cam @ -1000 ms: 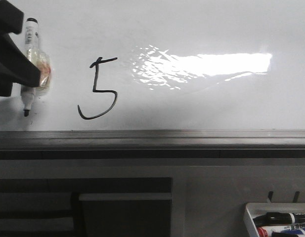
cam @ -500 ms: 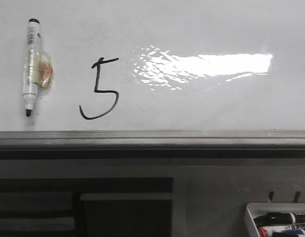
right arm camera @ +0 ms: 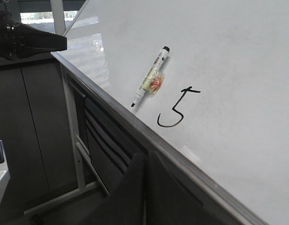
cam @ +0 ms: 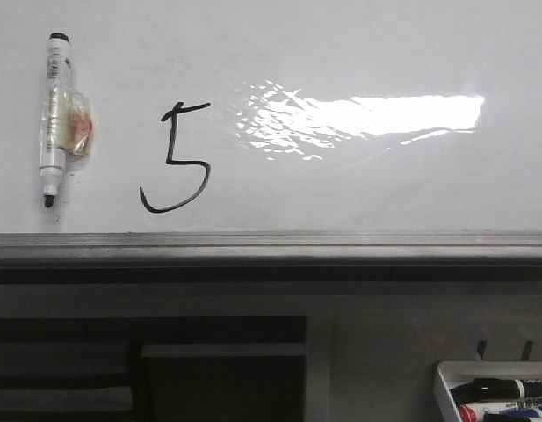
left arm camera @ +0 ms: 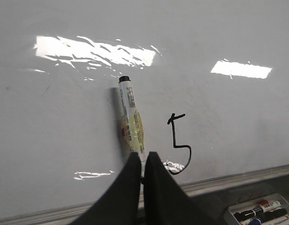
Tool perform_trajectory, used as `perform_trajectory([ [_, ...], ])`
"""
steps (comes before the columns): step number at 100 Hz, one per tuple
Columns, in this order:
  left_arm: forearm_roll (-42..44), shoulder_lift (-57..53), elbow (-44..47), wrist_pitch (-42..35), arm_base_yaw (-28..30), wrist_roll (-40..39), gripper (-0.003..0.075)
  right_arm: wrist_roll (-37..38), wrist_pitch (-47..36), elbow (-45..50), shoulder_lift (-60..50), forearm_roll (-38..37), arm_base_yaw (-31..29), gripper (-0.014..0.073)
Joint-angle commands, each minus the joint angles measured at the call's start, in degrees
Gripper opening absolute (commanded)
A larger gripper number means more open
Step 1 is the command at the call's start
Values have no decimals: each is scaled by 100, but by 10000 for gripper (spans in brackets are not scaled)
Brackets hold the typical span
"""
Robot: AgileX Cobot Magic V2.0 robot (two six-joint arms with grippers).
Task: Write number 5 on whiteboard
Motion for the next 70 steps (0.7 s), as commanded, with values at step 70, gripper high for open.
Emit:
perform_trajectory([
  [70,-133,45,-91,-357,29,-17,-20,-24,-317,173,-195,-97,-28,-61],
])
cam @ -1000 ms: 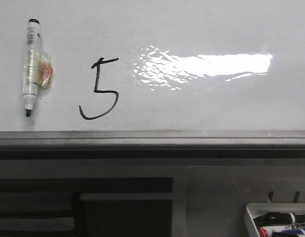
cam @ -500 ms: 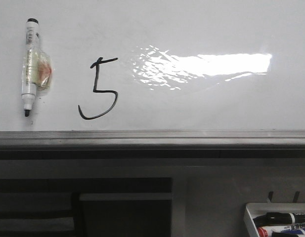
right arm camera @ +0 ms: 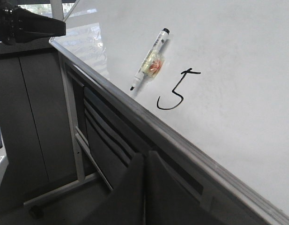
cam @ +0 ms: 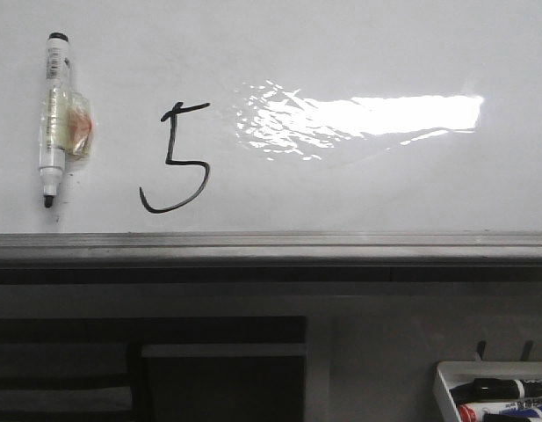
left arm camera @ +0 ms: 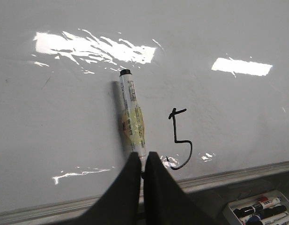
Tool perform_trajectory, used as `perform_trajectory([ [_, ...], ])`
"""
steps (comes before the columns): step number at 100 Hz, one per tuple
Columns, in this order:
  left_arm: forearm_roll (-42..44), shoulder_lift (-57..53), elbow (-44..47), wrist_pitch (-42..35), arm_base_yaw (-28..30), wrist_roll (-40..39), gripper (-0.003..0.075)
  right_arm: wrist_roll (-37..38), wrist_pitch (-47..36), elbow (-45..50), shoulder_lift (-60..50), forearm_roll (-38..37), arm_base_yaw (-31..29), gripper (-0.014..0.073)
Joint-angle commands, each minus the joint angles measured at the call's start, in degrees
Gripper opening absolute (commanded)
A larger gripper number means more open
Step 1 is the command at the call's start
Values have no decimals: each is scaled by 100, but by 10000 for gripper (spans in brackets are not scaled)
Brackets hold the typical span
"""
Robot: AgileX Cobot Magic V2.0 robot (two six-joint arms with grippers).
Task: Write number 5 on whiteboard
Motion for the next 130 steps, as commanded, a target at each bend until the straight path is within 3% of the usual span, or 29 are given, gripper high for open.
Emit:
perform_trajectory([
  [1,-85,45,-162,-319,42,-17,-20,-24,-396,-143,61,-95,-28,-61],
  [8,-98,45,-162,-61,111,51,-20,-24,-396,-143,61,-95,-28,-61],
  [17,-479,45,-162,25,357,1074,-20,-24,-396,-143,61,-95,-28,-61],
  [27,-930,45,-162,-27,967,2367,-20,-24,-396,-143,61,-95,-28,-61],
  [35,-1144,45,-136,-69,1501,2700,-20,-24,-396,-143,61,-95,-28,-61],
  [55,-1146,-365,349,-875,2659,2712,-20,-24,-407,-143,61,-95,-28,-61],
  [69,-1146,-681,748,-943,3080,2712,-20,-24,-407,-143,61,-95,-28,-61],
  [92,-1081,-873,1222,-922,3213,2171,-20,-24,-407,-143,61,-95,-28,-61],
  [121,-1025,-873,1222,235,3213,2047,-20,-24,-415,-143,61,-95,-28,-61],
  [130,-1025,-873,1222,273,3213,2047,-20,-24,-415,-143,61,-95,-28,-61],
])
